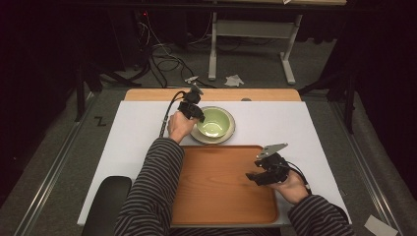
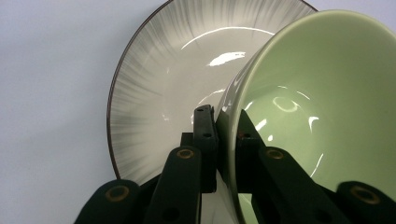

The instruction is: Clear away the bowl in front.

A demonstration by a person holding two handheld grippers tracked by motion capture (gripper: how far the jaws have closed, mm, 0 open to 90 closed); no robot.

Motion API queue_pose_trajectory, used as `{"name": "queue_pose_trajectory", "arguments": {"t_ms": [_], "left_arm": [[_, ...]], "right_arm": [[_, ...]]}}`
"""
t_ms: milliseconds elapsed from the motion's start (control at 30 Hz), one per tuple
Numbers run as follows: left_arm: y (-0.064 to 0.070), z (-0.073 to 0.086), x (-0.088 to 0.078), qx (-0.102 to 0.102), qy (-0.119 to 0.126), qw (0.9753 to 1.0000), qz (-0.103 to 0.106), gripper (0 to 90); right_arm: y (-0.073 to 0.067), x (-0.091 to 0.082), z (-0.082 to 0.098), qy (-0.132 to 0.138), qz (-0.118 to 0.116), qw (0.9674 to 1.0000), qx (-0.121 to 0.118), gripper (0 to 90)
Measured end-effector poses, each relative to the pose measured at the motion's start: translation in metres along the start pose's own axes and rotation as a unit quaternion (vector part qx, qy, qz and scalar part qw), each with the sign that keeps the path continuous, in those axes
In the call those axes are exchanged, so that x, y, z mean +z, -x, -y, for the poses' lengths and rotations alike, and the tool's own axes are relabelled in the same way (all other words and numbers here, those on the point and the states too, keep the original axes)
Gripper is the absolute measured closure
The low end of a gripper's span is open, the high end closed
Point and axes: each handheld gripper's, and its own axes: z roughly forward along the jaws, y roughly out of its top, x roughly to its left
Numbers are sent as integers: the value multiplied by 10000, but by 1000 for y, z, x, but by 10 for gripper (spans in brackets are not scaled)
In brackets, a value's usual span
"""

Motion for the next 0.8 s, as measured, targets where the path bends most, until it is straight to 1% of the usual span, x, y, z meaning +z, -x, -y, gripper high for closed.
{"name": "queue_pose_trajectory", "arguments": {"t_ms": [67, 167, 267, 400, 500, 567, 667, 800], "left_arm": [[0, 0, -1, 68, 25, 10000, 1, 839], [2, 0, -4, 48, 33, 10000, 78, 840], [4, -1, -9, 78, 92, 9998, 133, 839], [7, -4, -18, 57, 160, 9996, 245, 839], [8, -5, -25, 130, 150, 9994, 300, 840], [10, -4, -30, 221, 167, 9991, 311, 839], [12, -5, -38, 228, 153, 9988, 403, 839], [15, -7, -47, 251, 196, 9983, 480, 839]], "right_arm": [[1, 0, 0, -14, -5, 10000, 9, 410], [0, 0, 0, -16, -1, 10000, 14, 410], [0, 0, 0, 2, 10, 10000, -6, 411], [1, 0, 0, -18, 8, 10000, 25, 410], [0, 0, 0, -9, 24, 10000, 25, 410], [0, 0, 0, -21, 34, 10000, 27, 410], [1, -1, 0, 2, 25, 10000, 18, 410], [1, 0, 0, -10, 11, 10000, 18, 409]]}}
